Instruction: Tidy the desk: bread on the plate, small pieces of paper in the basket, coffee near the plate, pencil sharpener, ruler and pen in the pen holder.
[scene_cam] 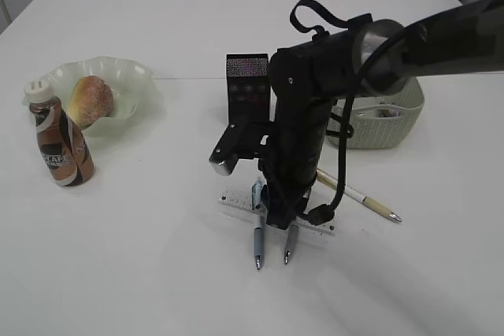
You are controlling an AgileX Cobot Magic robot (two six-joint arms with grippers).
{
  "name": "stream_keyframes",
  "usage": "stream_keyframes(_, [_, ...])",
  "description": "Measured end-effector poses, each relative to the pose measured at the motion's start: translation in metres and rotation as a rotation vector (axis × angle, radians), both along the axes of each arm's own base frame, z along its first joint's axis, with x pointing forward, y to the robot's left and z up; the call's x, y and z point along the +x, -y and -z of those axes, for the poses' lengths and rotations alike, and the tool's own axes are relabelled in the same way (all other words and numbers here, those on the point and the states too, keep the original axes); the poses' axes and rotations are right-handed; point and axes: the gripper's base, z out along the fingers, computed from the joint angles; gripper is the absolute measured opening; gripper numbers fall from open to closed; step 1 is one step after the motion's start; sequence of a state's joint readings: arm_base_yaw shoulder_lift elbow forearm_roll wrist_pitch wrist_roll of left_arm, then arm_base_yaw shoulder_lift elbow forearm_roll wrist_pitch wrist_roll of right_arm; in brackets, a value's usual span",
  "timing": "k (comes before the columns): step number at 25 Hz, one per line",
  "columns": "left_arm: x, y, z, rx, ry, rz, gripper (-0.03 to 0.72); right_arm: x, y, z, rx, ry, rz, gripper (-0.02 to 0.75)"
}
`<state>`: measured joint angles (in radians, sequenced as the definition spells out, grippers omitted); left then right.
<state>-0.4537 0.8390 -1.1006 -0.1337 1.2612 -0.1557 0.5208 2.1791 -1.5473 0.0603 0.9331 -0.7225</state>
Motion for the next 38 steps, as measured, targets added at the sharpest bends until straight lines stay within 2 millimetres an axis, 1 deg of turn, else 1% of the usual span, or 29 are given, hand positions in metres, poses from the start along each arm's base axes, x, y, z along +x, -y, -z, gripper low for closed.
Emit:
stream_keyframes(4, [0.000, 0.000, 0.000, 0.000, 0.000, 0.000, 0.335, 0.003, -0.002, -0.013, -0.007, -0.025, 0.038, 0.279])
stream_keyframes(7, [0.000, 0.000, 0.000, 0.000, 0.000, 0.000, 0.334, 0.004, -0.003, -0.022, -0.016, -0.051, 0.098, 0.279])
stream_keyframes(12, [0.000, 0.000, 0.000, -0.002, -0.001, 0.001, 0.335, 0.002, -0.002, -0.032, -0.050, -0.124, 0.298, 0.279])
stream_keyframes(20, [0.000, 0.001, 0.000, -0.009, -0.004, 0.004, 0.334, 0.009, -0.008, -0.048, -0.002, -0.119, 0.618, 0.279])
stream_keyframes(23, [0.000, 0.001, 0.000, -0.009, -0.004, 0.004, 0.334, 0.012, -0.010, -0.055, 0.026, -0.116, 0.697, 0.279])
stream_keyframes(27, [0.000, 0.001, 0.000, -0.010, -0.005, 0.004, 0.334, 0.016, -0.013, -0.063, 0.053, -0.101, 0.738, 0.278])
stream_keyframes(35, [-0.001, 0.001, 0.000, -0.012, -0.006, 0.005, 0.333, 0.026, -0.020, -0.070, 0.178, -0.022, 0.761, 0.278])
stream_keyframes(38, [-0.001, 0.001, 0.000, -0.012, -0.006, 0.005, 0.333, 0.026, -0.019, -0.085, 0.221, 0.013, 0.759, 0.278])
